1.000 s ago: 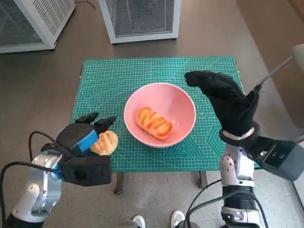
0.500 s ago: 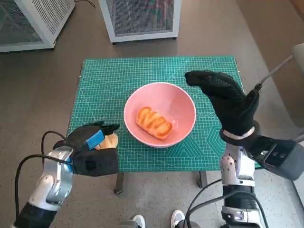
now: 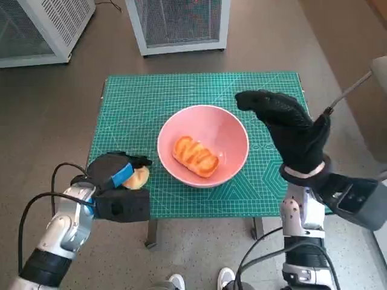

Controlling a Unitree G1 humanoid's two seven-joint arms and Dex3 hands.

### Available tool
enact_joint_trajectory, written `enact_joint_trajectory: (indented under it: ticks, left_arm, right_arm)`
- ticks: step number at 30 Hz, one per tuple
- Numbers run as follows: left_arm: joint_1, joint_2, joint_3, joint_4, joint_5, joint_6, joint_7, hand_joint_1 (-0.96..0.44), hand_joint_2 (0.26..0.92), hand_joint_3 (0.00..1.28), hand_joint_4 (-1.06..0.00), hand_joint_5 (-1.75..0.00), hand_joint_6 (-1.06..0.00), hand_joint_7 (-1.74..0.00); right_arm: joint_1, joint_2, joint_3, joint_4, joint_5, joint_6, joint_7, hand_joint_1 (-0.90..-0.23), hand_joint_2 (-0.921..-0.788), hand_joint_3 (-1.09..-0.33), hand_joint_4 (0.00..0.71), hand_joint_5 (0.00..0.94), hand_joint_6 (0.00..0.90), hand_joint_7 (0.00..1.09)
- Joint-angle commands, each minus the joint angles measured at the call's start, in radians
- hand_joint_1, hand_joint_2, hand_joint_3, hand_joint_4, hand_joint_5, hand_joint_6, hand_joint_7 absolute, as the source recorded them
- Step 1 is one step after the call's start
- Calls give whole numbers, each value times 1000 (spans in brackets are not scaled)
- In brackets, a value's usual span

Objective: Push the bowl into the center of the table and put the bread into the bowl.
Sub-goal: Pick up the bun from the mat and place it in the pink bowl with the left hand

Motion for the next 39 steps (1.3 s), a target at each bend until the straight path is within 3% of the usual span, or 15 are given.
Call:
enact_joint_trajectory:
  ticks: [1, 10, 21, 30, 39]
  left_arm:
    - [19, 29, 19, -33, -18, -15, -22, 4, 914, 62, -700, -1174, -655, -1101]
    - [35, 64, 137, -257, -70, 58, -105, 3, 912, 57, -706, -1114, -665, -1167]
    - [2, 26, 267, -479, -125, 101, -86, 3, 912, 49, -739, -1091, -653, -1164]
    - [-123, -19, 243, -538, -116, 124, -94, 2, 913, 38, -767, -1070, -648, -1156]
    - [-277, -72, 141, -479, -87, 76, -92, 2, 914, 37, -772, -1069, -639, -1163]
  right_arm:
    - [21, -1, -3, 3, 7, 16, 6, -546, -921, -579, 330, 4, -1, 633]
    - [19, -3, -5, 6, 7, 19, 9, -545, -921, -580, 331, 4, -1, 634]
    - [8, -4, -9, 22, 4, 15, 11, -541, -921, -581, 330, 4, -1, 633]
    - [1, -1, -8, 33, -1, 8, 12, -532, -921, -587, 330, 4, -1, 633]
    - [2, 0, -5, 25, -7, 4, 8, -532, -921, -590, 335, 6, -1, 631]
